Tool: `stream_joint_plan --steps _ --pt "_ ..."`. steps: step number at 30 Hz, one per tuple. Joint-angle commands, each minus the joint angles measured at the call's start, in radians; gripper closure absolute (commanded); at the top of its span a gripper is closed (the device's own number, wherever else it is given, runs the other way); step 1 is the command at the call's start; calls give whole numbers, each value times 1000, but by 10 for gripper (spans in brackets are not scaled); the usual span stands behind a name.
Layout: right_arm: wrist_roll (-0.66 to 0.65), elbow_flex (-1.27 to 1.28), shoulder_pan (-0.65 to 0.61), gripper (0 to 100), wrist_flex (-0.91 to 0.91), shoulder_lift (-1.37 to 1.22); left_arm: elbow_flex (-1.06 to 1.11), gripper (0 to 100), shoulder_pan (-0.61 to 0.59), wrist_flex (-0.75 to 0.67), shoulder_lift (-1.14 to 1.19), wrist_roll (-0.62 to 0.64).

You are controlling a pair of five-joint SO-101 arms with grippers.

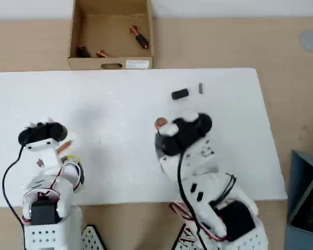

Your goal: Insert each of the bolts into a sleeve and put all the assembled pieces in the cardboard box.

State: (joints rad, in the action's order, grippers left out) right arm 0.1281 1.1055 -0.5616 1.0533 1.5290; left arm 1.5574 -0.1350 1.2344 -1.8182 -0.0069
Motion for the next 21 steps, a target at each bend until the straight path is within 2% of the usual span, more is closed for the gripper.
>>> stream_joint_plan --steps 1,5,11,17,21 --pt "8 -191 18 989 -87 -213 28 998 -12 -66 -7 0" --pt "5 -352 18 989 -180 -463 72 998 -12 -121 -7 0" --pt "-2 -639 22 989 -259 -863 72 998 -12 -123 -7 0" --pt "-81 -932 82 989 -390 -1241 72 998 -12 -123 -7 0" --pt "-123 -1142 113 989 -407 -1474 72 998 -12 -123 -7 0"
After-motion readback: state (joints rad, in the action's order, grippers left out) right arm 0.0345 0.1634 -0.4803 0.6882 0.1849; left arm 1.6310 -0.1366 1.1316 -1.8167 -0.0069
